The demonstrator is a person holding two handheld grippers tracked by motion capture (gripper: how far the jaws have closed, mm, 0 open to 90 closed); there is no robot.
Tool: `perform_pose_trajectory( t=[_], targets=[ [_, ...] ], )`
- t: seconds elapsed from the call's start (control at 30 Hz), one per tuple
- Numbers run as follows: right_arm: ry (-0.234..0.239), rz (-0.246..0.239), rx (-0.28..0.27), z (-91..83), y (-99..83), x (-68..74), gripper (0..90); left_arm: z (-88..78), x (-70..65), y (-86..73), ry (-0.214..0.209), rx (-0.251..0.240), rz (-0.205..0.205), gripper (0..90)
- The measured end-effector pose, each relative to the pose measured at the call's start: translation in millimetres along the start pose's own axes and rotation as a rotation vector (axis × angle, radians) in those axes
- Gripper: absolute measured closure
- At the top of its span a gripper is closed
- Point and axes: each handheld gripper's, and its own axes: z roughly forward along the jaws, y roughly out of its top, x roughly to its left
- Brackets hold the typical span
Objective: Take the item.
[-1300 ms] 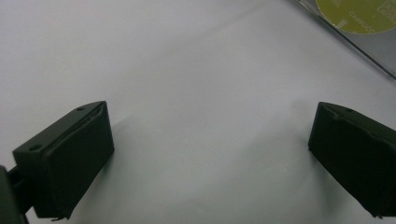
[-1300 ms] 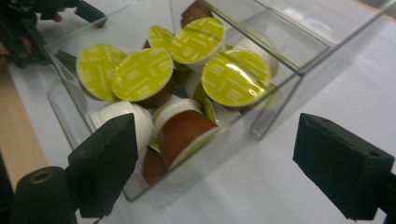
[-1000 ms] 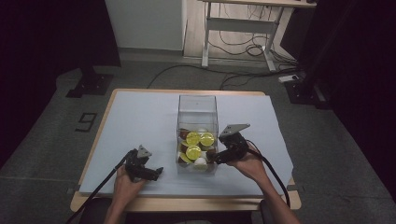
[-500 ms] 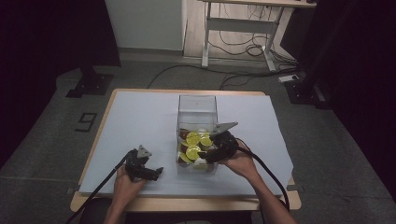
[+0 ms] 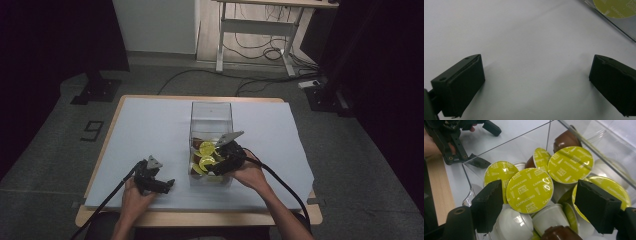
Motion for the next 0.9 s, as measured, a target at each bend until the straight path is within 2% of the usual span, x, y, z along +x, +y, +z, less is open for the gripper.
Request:
perform_pose_trajectory(
  t=[0.23, 0.47, 0.7, 0.9],
  targets=[
    [0.003, -0.004, 0.028, 11.0, 0.1, 0.6, 22.4, 0.0, 0.0, 0.0, 0.000, 0.000, 0.000, 0.0],
    [-0.002, -0.030, 0.054, 19.2, 1.7, 3.2, 24.3, 0.0, 0.0, 0.0, 0.000, 0.000, 0.000, 0.0],
    [0.009, -0.043, 0.072, 23.6, 2.0, 4.7, 30.2, 0.0, -0.1, 0.0, 0.000, 0.000, 0.000, 0.0],
    [0.035, -0.029, 0.099, 24.9, 3.0, 4.3, 38.9, 0.0, -0.1, 0.0, 0.000, 0.000, 0.001, 0.0]
  ],
)
